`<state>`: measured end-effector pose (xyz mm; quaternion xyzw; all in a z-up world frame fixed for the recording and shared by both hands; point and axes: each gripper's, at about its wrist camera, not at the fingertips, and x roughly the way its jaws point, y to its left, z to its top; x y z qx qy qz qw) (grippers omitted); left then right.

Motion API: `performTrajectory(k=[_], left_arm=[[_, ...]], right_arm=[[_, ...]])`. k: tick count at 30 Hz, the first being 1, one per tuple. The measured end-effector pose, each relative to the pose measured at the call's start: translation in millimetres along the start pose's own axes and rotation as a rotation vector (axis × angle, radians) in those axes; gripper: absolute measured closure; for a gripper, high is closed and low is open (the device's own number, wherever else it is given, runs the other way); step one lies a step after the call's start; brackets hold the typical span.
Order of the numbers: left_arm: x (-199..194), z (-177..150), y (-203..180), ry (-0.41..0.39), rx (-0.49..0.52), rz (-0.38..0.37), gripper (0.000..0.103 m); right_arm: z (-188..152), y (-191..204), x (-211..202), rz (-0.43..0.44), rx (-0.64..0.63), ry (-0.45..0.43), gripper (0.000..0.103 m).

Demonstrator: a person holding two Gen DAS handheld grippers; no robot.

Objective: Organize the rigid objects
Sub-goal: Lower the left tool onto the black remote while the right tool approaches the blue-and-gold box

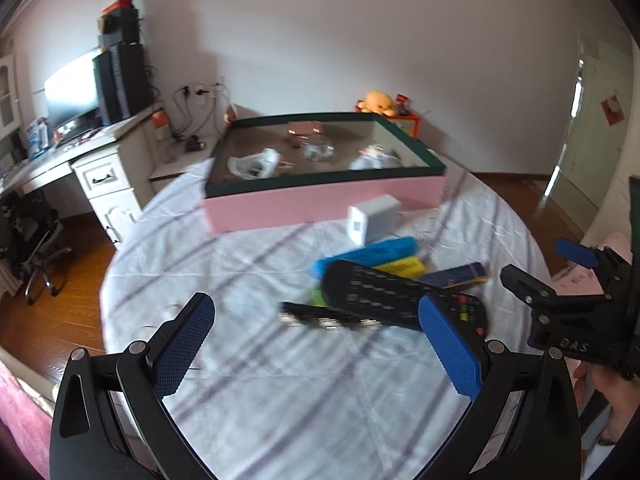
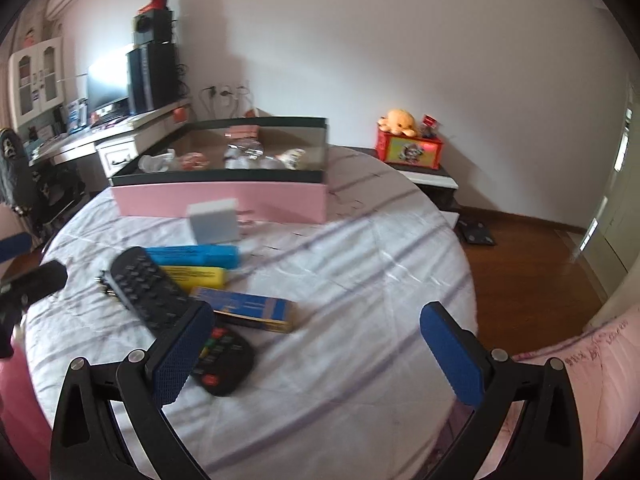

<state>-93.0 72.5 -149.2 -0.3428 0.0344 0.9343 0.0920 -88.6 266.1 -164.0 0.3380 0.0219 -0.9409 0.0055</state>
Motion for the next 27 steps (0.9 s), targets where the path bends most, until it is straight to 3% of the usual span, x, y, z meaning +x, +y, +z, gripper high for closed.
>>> performTrajectory(k=[4,9,22,27], left_arm=[[7.8,0.0,-12.6,0.021,0.012,-0.014,0.0],[11.8,-1.1,-7.4,0.045,0.013,0.038,0.0],[7.3,-14.7,34.9,0.082,-0.049,0.115,0.0],[20.0,-19.3,32.5,0.115,-0.074,0.103,0.0]], right_arm=[[-8.5,-19.2,16.4,-0.041,-0.003,0.068,0.0],[-19.7,-11.5,36.2,-0.026,-0.041,0.134,0.0],[-17.9,89.4,32.0,0.194,-0.201,0.124,0.0],[-17.9,70.6,26.7,0.147,-0.157,0.1,0.0]])
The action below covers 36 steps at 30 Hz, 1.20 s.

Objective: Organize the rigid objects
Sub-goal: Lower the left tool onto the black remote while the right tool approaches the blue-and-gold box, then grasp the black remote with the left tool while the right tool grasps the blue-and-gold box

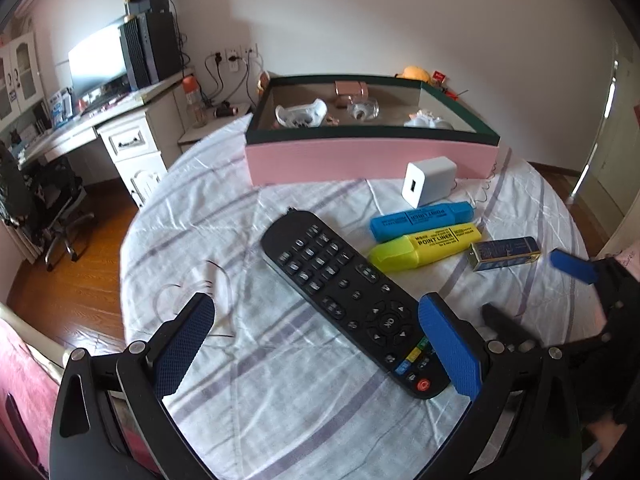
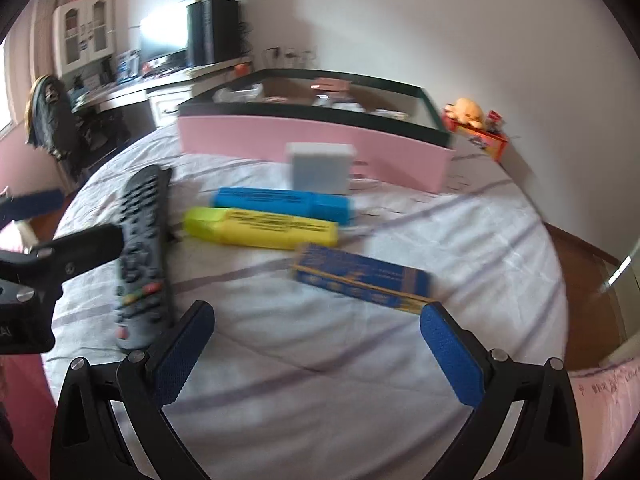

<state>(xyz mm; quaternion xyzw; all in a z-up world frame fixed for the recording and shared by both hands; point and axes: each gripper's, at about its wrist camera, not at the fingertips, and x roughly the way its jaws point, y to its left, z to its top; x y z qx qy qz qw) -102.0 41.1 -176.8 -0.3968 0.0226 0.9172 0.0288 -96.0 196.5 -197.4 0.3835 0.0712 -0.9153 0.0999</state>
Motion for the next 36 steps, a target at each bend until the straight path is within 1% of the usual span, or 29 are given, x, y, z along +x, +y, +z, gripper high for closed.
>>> performTrajectory(k=[3,5,7,8,9,10,11,12,14,16,19,22,26,29,30,31,32,33,34,35,36], left_arm=[[12.4,-0.1,-13.9,0.023,0.006,-0.027,0.0],[20.3,0.6,-23.8,0.036,0.015,-0.022,0.0],[29.9,0.2,-31.3,0.048,0.027,-0.015,0.0],[34.5,-1.0,-31.7,0.063,0.028,-0.002,0.0],[36.6,-2.9,-29.0,0.063,0.029,-0.006,0.0],[37.3,-4.5,-25.1,0.064,0.028,-0.015,0.003],[37.1,-5.8,-20.7,0.065,0.03,-0.024,0.009],[36.4,-6.3,-16.7,0.066,0.033,-0.026,0.011],[34.0,-7.7,-7.7,0.066,0.039,-0.035,0.021],[30.3,-9.6,4.6,0.068,0.037,-0.036,0.028],[25.5,-14.2,18.4,0.07,0.04,-0.048,0.029],[24.0,-19.2,31.6,0.068,0.026,-0.038,0.028],[25.5,-19.5,34.9,0.064,0.03,-0.058,0.027],[27.4,-18.6,32.4,0.056,0.038,-0.064,0.027],[27.6,-18.0,31.1,0.053,0.046,-0.07,0.027],[27.5,-17.6,29.9,0.052,0.052,-0.069,0.029],[26.9,-17.2,28.6,0.048,0.057,-0.073,0.036],[26.2,-16.9,27.1,0.045,0.06,-0.087,0.04],[25.6,-16.8,25.9,0.044,0.064,-0.092,0.044],[24.9,-16.8,24.1,0.04,0.074,-0.093,0.046],[23.9,-17.1,22.4,0.036,0.084,-0.099,0.048]], right_arm=[[-0.4,-22.4,-0.5,-0.042,0.026,0.003,0.0],[-1.7,-37.7,-3.4,-0.05,0.055,0.0,0.0],[-3.1,-43.7,-4.4,-0.055,0.068,-0.004,0.0],[-2.9,-48.0,-3.2,-0.06,0.072,-0.002,0.0],[-3.4,-49.8,-1.9,-0.063,0.075,0.001,0.0],[-3.2,-50.3,-0.9,-0.058,0.076,0.002,0.0],[-2.4,-51.0,0.5,-0.049,0.076,0.002,0.0],[-1.5,-50.0,1.8,-0.049,0.073,0.006,0.0],[4.2,-45.1,6.6,-0.047,0.057,0.008,0.0],[8.9,-39.6,10.3,-0.038,0.043,0.017,0.0],[17.5,-31.4,19.3,-0.033,0.015,0.035,0.0],[25.6,-24.0,29.0,-0.025,-0.012,0.056,0.0],[30.3,-23.2,41.9,-0.022,-0.04,0.085,0.0],[26.6,-28.8,40.5,0.035,-0.018,0.08,0.008],[25.4,-29.2,39.8,0.046,-0.018,0.078,0.017],[23.8,-28.5,37.8,0.053,-0.02,0.074,0.029],[22.1,-28.0,35.0,0.048,-0.024,0.067,0.034],[20.5,-28.6,32.6,0.05,-0.025,0.063,0.043],[19.3,-29.9,30.9,0.061,-0.021,0.06,0.049],[17.7,-31.7,28.7,0.072,-0.015,0.057,0.052],[16.3,-32.9,26.5,0.075,-0.013,0.055,0.056]])
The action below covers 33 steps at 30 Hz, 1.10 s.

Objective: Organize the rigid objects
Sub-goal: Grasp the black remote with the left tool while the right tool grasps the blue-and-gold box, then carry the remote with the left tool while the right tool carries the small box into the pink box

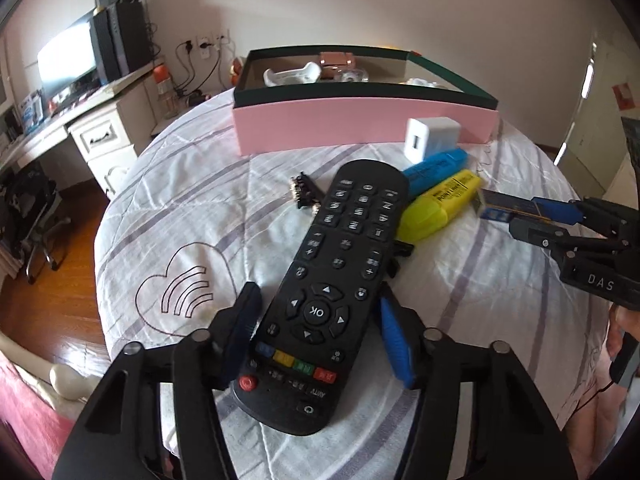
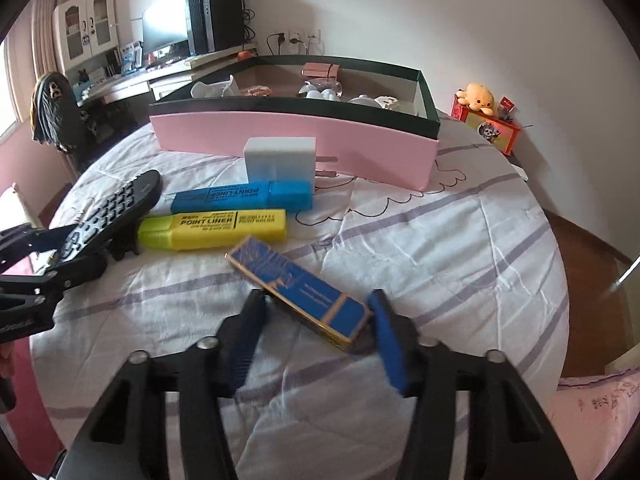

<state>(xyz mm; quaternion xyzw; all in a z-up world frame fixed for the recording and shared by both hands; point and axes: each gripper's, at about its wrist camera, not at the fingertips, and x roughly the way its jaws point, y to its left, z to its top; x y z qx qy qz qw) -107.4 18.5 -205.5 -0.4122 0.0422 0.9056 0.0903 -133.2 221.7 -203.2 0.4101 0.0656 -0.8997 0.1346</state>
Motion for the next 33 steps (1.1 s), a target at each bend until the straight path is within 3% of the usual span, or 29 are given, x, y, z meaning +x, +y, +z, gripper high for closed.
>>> performTrajectory(k=[6,9,16,18,19,33], left_arm=[[-3.2,-0.3,-8.8,0.002,0.015,-0.033,0.052],[-3.6,-0.1,-14.6,0.004,0.019,-0.061,0.053],[3.8,-0.7,-17.0,0.004,0.006,-0.063,0.044],[4.6,-0.4,-16.6,-0.008,0.002,-0.063,0.047],[3.7,-0.5,-16.7,-0.022,0.005,-0.05,0.059],[-22.6,5.7,-8.3,-0.08,0.015,-0.056,0.059]], right_arm=[[-9.1,7.0,-12.5,0.025,-0.001,0.011,0.073],[-12.0,18.9,-19.8,0.081,-0.009,0.012,0.079],[-4.5,26.6,-6.8,0.065,-0.012,-0.004,0.079],[-3.5,27.9,-2.9,0.059,-0.015,-0.012,0.079],[-3.0,28.5,-1.7,0.058,-0.014,-0.016,0.079],[-5.3,17.1,-26.8,0.108,0.05,-0.091,0.082]])
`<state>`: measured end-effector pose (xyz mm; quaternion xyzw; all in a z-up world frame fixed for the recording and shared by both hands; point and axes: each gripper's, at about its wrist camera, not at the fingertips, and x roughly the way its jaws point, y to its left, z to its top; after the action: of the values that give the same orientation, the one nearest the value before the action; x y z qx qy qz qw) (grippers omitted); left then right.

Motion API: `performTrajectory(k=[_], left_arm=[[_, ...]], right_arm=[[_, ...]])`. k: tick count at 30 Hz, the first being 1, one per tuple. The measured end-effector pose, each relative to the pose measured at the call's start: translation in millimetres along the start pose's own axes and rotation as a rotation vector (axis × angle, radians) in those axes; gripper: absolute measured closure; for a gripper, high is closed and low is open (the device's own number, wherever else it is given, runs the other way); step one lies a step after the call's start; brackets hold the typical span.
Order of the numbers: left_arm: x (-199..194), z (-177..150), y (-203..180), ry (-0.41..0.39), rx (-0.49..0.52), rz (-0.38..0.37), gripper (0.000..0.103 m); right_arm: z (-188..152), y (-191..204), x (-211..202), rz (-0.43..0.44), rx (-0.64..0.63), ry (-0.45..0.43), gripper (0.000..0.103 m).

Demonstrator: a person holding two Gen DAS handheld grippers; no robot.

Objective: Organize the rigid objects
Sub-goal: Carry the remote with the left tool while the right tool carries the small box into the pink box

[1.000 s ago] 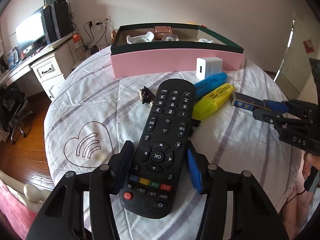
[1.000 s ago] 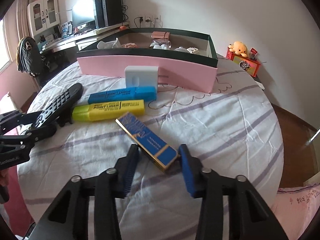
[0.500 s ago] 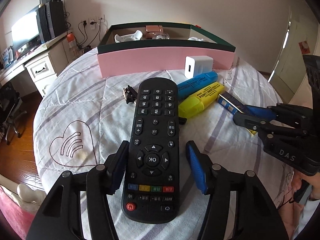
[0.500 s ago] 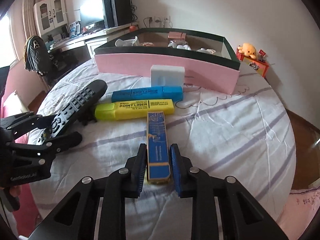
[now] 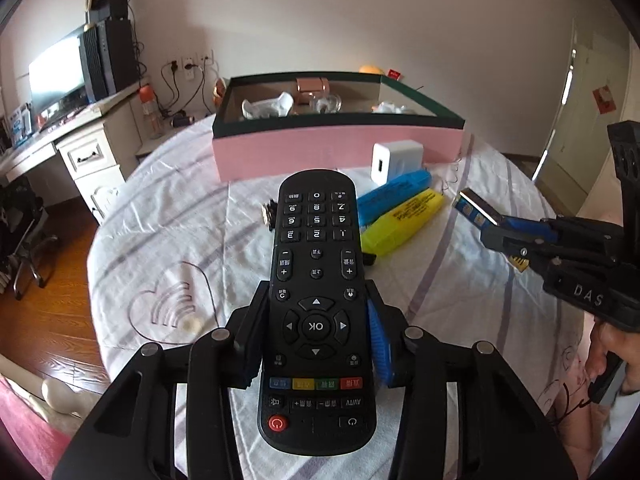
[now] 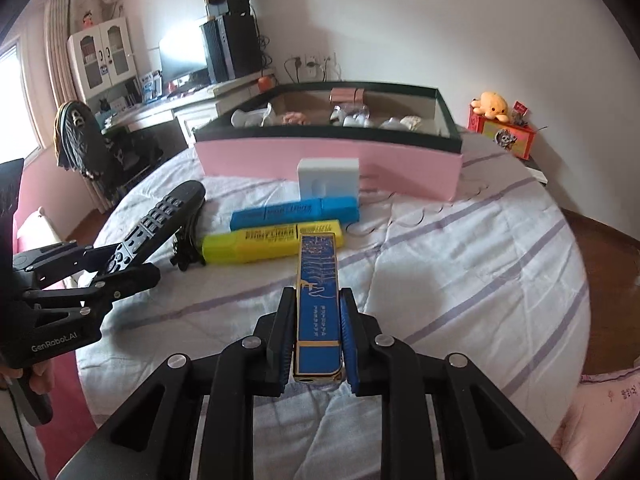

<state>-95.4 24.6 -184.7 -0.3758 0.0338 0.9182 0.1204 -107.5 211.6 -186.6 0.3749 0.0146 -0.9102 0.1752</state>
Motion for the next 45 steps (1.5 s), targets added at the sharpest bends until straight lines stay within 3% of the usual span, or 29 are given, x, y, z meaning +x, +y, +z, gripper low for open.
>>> performTrajectory(k=[11,21,28,33,38,45], left_arm=[[-24.9,32.8,-9.0,-0.089,0.029,-0.011,0.059],[-16.6,97.6,-14.5,-0.156,0.066,-0.005,0.059],[16.6,159.3,-17.0,-0.166,0.101,0.006,0.059],[55.7,196.7,-20.1,-0.135,0.124,-0.01,0.059],[106.3,214.1,-28.1,-0.07,0.141,-0.027,0.059],[158.0,210.0,-35.0,0.012,0.152,-0.038,0.059]], right_arm=[[31.3,-0.1,-27.6,-0.013,-0.02,-0.091,0.082],[84.8,-14.9,-34.7,-0.043,-0.036,-0.169,0.082],[126.8,-40.7,-16.6,-0.063,-0.016,-0.193,0.082],[158.7,-61.1,13.3,-0.064,-0.019,-0.163,0.082],[180.7,-79.2,56.0,-0.091,-0.036,-0.102,0.082],[179.2,-97.1,105.8,-0.13,-0.036,-0.013,0.082]])
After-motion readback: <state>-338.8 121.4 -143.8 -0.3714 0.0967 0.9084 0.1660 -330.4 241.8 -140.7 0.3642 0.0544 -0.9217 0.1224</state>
